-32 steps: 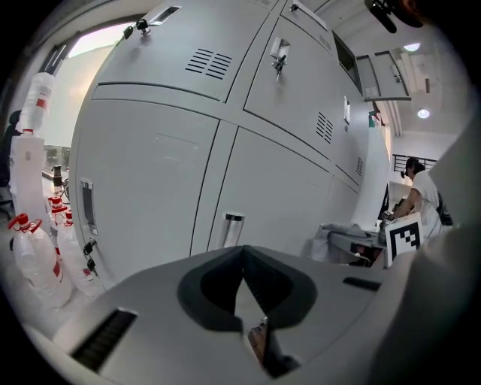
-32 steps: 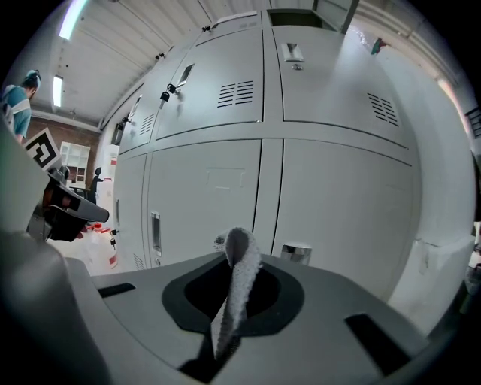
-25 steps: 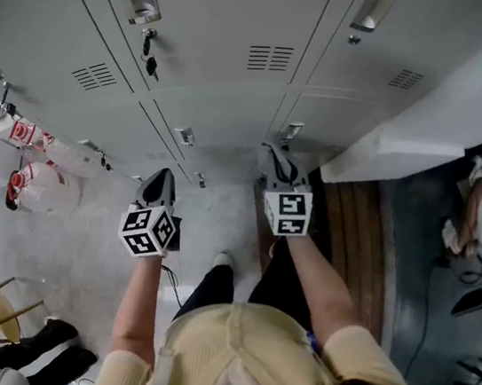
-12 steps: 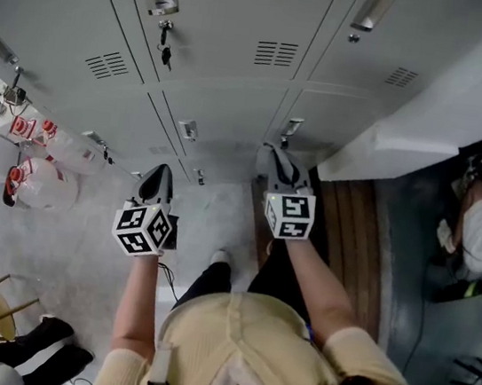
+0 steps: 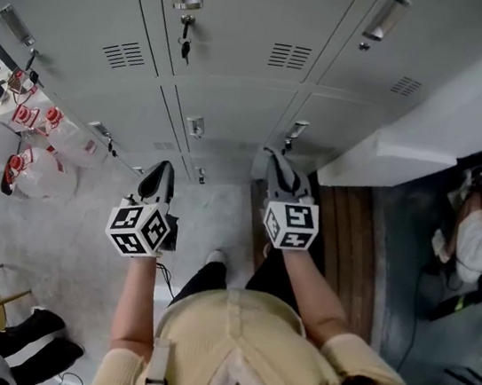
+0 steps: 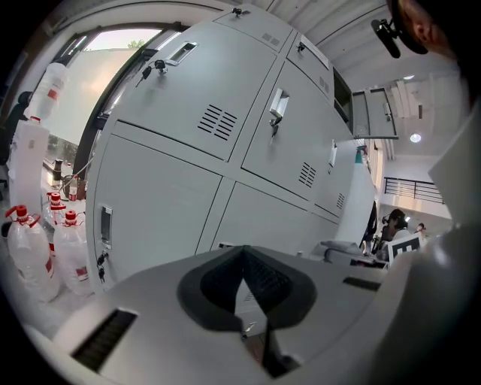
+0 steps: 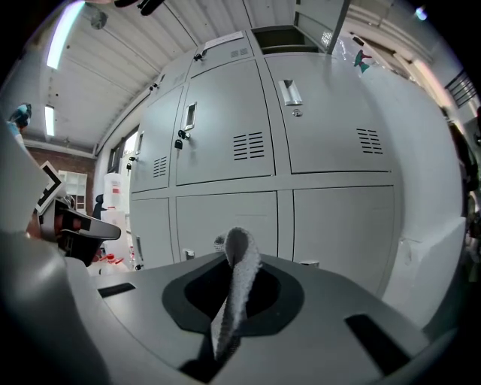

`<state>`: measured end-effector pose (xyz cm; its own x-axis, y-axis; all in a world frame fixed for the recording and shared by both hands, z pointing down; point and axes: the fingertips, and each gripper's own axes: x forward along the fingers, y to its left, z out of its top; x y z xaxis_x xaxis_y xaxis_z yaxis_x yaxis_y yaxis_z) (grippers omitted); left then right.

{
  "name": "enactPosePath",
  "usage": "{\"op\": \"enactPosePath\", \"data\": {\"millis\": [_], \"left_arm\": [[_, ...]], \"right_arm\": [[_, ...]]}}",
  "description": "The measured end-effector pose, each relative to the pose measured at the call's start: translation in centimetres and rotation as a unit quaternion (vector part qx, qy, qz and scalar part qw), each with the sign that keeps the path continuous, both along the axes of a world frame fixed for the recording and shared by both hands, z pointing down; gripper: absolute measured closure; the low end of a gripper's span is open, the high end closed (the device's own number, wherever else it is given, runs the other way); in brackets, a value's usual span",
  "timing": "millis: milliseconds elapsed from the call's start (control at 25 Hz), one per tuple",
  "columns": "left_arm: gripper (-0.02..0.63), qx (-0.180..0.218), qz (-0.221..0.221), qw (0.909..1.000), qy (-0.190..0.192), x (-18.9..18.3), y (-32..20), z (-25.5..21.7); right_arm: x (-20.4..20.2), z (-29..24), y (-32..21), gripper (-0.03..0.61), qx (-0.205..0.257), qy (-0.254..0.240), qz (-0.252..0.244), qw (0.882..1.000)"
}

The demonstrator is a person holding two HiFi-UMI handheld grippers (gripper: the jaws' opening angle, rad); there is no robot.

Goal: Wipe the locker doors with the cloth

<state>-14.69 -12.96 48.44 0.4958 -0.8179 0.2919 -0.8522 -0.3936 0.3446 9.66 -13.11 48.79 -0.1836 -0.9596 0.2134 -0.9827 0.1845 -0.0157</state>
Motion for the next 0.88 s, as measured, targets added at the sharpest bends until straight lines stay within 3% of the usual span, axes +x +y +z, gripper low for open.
{"op": "enactPosePath", "data": {"millis": [880], "left_arm": [[0.612,-0.015,0.009,0.9998,-0.008,0.1,1.2,-0.8]], "right_arm": [[-1.3,-2.5,2.0,0.564,0.0,-0.004,-0.012,1.0]]}}
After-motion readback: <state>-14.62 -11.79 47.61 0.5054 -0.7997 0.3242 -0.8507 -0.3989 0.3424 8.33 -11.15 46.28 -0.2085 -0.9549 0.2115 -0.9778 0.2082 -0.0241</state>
